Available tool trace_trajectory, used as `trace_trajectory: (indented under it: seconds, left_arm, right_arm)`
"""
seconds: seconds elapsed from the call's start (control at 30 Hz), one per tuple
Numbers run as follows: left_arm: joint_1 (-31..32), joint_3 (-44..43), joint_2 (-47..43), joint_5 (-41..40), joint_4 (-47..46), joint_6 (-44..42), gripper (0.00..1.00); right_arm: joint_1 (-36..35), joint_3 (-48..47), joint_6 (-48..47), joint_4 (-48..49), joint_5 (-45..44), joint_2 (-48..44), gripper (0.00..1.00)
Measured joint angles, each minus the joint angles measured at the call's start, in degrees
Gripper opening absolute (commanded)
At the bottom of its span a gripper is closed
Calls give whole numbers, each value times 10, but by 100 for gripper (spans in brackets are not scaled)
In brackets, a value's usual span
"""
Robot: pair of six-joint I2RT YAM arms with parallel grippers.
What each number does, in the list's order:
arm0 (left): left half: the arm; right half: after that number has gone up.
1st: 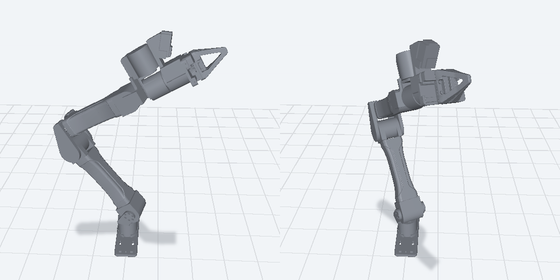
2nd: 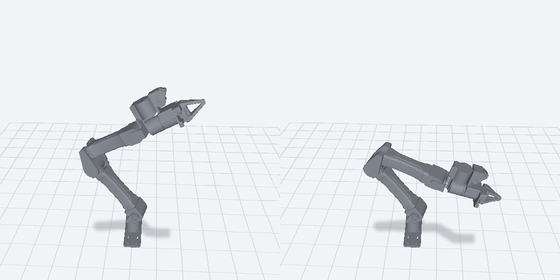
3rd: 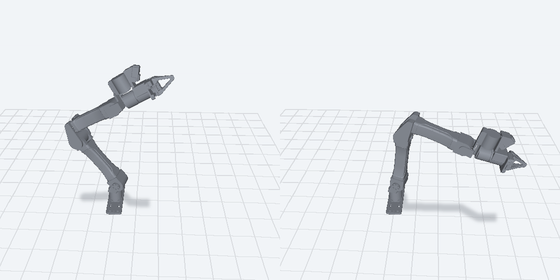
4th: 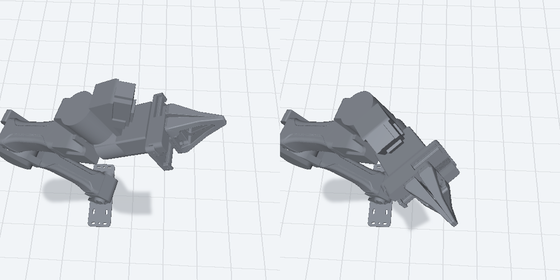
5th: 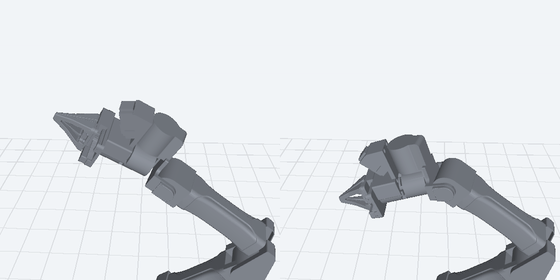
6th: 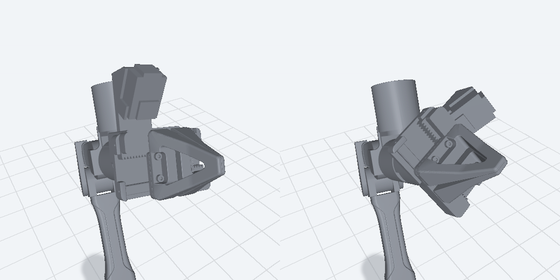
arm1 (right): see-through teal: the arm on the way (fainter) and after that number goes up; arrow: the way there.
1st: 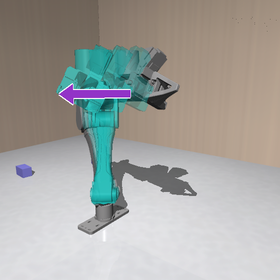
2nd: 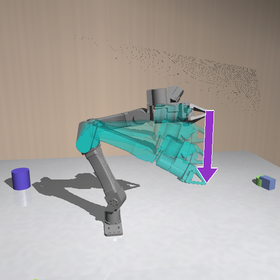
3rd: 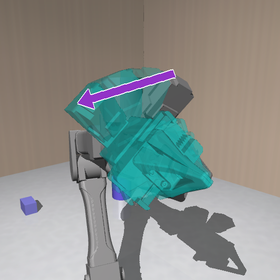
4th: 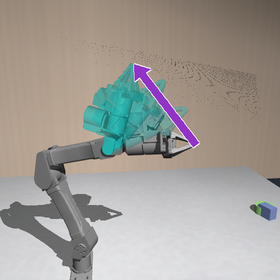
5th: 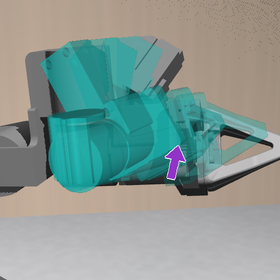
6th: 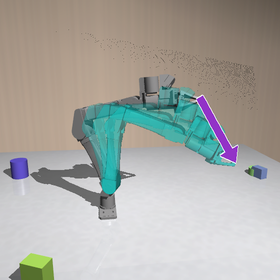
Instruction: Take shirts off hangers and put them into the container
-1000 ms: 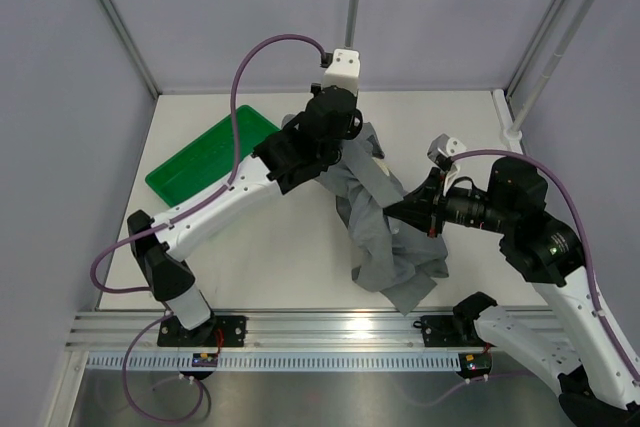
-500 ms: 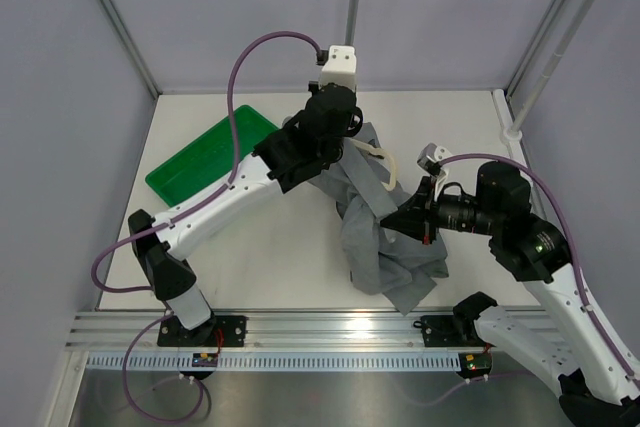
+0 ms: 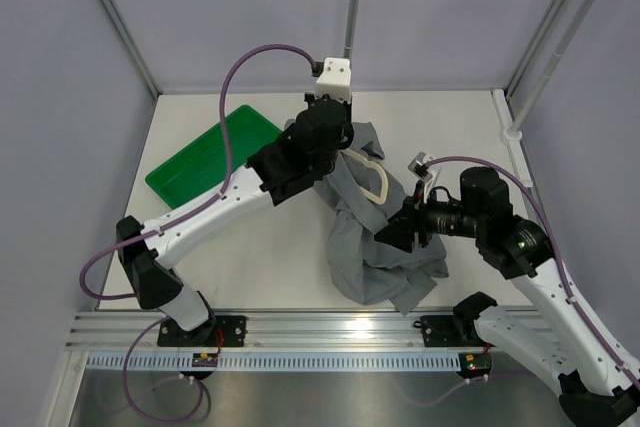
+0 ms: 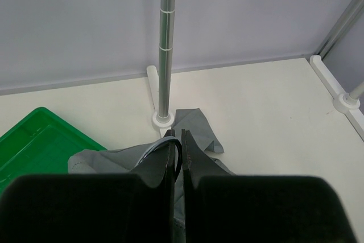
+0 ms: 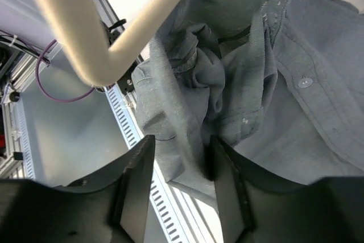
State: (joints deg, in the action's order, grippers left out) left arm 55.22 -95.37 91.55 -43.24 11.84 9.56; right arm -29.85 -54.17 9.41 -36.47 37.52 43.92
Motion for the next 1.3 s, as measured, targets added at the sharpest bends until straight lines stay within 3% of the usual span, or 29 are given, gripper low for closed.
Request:
trace_trajectory:
  seconds: [0.1,0.3,0.67,1.1,1.2,1.3]
  left_arm:
    - [0,24,-8,-1,-20,-5,0]
    - [0,51,-7,-3,-34,-15,0]
    - [27,58,4,-15,-58,-31,0]
    - [61,60,27,-37,-73,-59,0]
    - [64,60,28,-40,-78,-66,0]
    - [67,60,28,-42,-87,-70,0]
  right_arm:
    - [0,-3,5,-14,-15,-13,71]
    - [-1,-39,7,-45,-49,-24,85]
    - [-2,-81,23,-51,-118,-18,87]
    - [-2,-110,64,13,-152,49,75]
    - [-2,-110,70,25,-152,61,68]
    - [-2,-110,74,33,-152,70,53]
